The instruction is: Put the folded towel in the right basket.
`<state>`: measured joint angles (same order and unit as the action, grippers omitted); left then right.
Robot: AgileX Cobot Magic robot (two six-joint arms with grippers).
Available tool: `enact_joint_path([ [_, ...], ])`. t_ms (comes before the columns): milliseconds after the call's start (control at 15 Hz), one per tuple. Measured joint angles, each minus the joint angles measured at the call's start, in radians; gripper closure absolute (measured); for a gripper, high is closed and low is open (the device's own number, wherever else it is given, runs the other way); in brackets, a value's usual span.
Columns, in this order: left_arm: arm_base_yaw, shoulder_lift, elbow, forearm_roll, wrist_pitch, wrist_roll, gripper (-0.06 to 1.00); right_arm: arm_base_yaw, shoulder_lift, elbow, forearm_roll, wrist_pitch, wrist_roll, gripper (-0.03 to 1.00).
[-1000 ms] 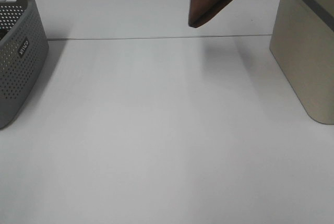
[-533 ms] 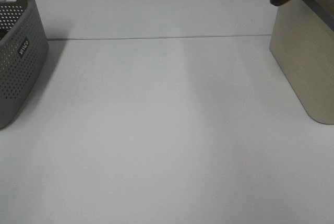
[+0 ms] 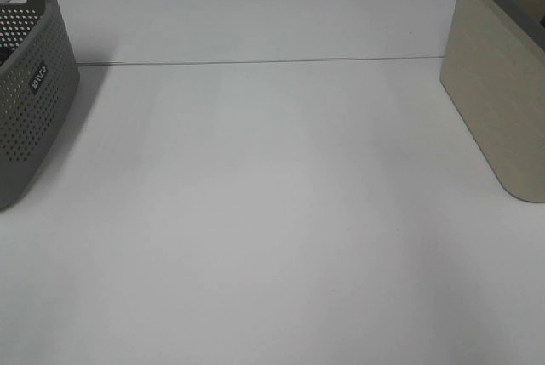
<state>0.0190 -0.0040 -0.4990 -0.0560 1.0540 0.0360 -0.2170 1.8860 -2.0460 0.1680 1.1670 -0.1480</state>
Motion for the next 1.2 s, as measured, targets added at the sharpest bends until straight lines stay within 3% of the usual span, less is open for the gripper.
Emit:
enact_joint_path([
  [133,0.000,0.000,0.000,0.000,0.000,0.000,-0.03,0.000,0.095,0.000,0.003,0.031,0.005,0.80],
  [333,0.000,0.000,0.000,0.000,0.000,0.000,-0.03,0.000,0.144,0.000,0.004,0.036,0.030,0.53],
  [467,0.000,0.000,0.000,0.000,0.000,0.000,-0.03,0.000,0.149,0.000,0.008,0.037,0.048,0.42],
  [733,0.000,0.000,0.000,0.000,0.000,0.000,-0.03,0.039,0.116,0.000,0.113,0.051,0.050,0.39],
  [1067,0.000,0.000,0.000,0.000,0.000,0.000,-0.03,0.207,0.032,0.000,0.066,0.052,0.063,0.39],
  [1200,0.000,0.000,0.000,0.000,0.000,0.000,-0.03,0.222,-0.012,0.007,0.021,0.053,0.099,0.39],
])
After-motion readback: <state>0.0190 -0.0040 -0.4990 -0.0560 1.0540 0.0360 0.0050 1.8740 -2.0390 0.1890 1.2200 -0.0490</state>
